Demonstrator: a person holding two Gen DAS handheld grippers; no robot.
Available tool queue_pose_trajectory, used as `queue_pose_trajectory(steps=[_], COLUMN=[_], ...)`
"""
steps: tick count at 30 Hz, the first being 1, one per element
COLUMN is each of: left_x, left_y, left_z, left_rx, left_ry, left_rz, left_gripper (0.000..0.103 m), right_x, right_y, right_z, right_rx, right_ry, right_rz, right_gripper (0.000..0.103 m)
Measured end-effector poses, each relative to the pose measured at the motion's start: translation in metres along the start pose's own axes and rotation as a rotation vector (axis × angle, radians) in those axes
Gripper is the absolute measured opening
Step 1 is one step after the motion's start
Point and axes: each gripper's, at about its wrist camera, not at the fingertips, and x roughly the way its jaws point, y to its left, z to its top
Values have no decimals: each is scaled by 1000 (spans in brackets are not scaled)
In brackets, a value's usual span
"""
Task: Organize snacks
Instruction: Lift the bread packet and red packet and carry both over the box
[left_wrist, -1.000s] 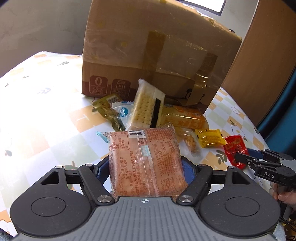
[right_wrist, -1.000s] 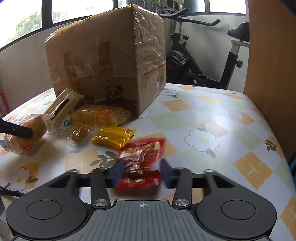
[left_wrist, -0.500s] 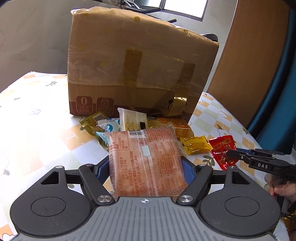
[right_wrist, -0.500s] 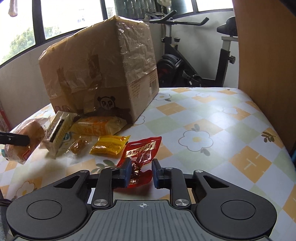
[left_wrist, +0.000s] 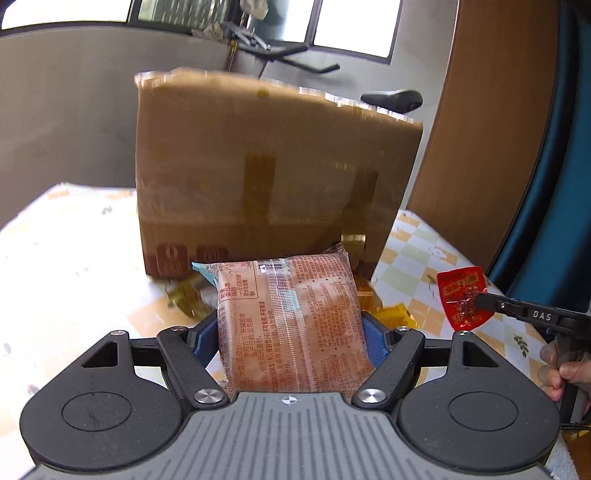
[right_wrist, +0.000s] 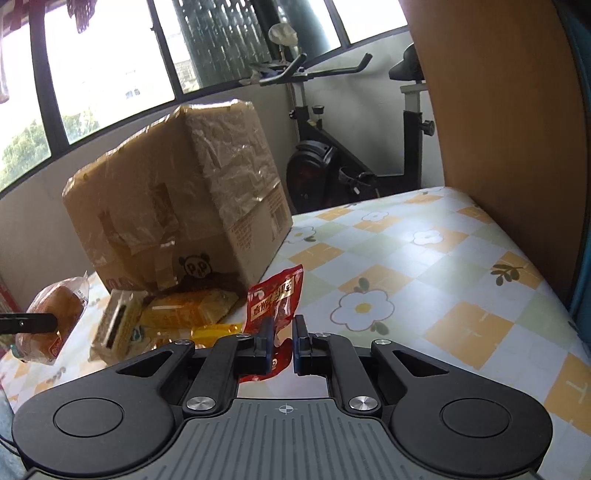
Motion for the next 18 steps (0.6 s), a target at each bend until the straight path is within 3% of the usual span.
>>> queue_pose_trajectory(steps=[3, 10, 18], left_x=[-13, -36, -22], left_y=[5, 21, 35], left_z=[17, 77, 163], left_rx=[18, 70, 103], left_ry=[-48, -153, -216], left_rz=[-4, -12, 0], left_gripper=[78, 78, 78], right_x=[-10, -11, 50], right_y=[6, 52, 116], right_z=[22, 96, 176], right_rx=[32, -42, -91], right_ry=[-74, -203, -194], right_rz=[45, 150, 206], right_gripper=[9, 9, 9])
